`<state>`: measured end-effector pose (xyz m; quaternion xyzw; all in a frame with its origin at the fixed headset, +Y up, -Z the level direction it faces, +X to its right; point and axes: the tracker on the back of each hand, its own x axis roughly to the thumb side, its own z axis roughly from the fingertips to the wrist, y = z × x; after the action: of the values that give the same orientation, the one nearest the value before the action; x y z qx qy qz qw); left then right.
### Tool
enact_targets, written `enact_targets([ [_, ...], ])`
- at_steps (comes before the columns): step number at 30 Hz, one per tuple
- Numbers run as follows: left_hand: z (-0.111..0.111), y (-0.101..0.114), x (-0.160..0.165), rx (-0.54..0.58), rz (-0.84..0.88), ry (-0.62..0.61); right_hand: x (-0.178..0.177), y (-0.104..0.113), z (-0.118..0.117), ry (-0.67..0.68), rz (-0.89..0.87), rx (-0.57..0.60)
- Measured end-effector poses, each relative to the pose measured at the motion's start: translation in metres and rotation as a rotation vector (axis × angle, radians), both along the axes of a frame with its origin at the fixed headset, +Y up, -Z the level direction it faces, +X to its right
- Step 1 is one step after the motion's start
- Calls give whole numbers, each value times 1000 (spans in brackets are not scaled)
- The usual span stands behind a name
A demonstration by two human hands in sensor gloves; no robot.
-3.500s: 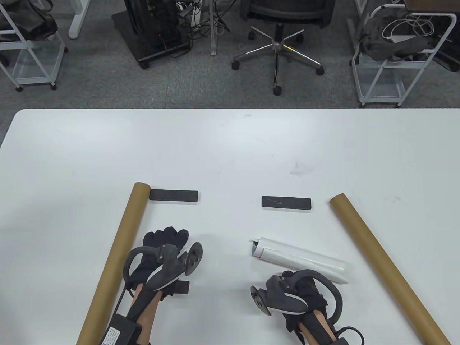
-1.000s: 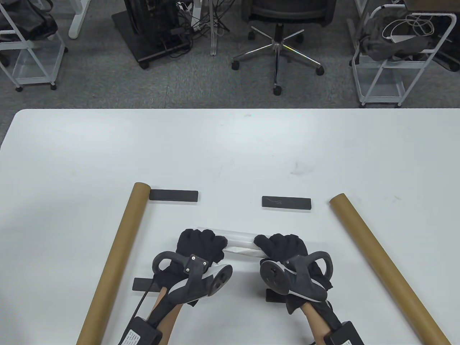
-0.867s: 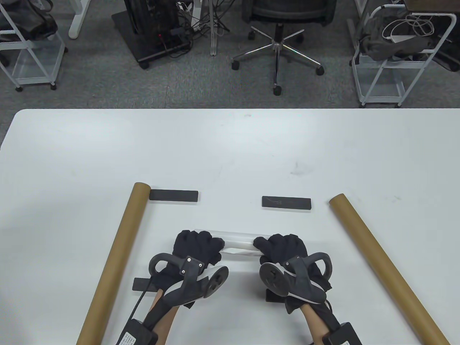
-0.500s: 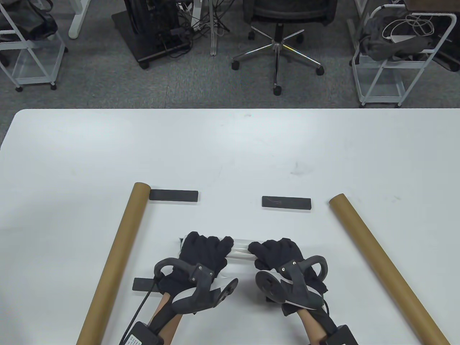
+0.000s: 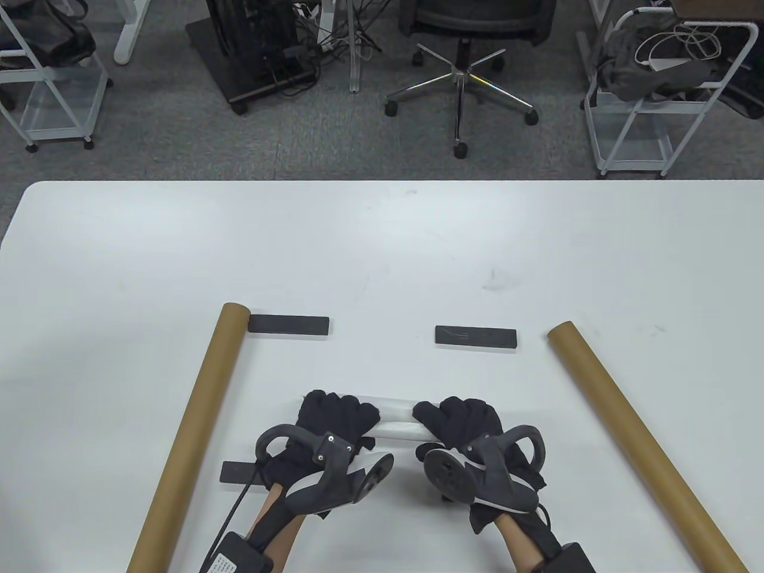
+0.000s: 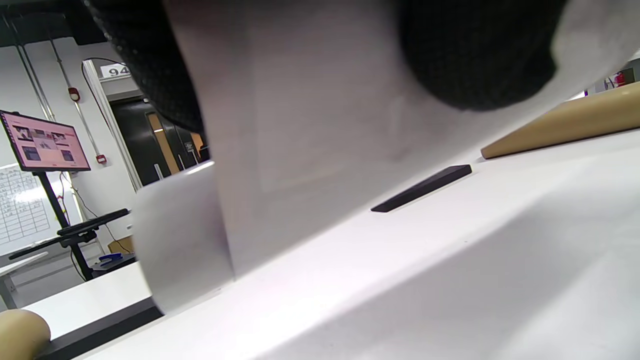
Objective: Roll up posters and store in mailing tubes
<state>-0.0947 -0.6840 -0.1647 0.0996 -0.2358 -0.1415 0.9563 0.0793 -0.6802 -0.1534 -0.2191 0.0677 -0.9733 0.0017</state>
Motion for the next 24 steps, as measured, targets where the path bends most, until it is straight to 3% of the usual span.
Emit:
enact_targets([
  [16,5,6,-2,61,57,-17,6,-2,-4,-31,-24,-7],
  [24,6,8,-3,82,75,-21,6,-1,-2,-18,-37,63],
])
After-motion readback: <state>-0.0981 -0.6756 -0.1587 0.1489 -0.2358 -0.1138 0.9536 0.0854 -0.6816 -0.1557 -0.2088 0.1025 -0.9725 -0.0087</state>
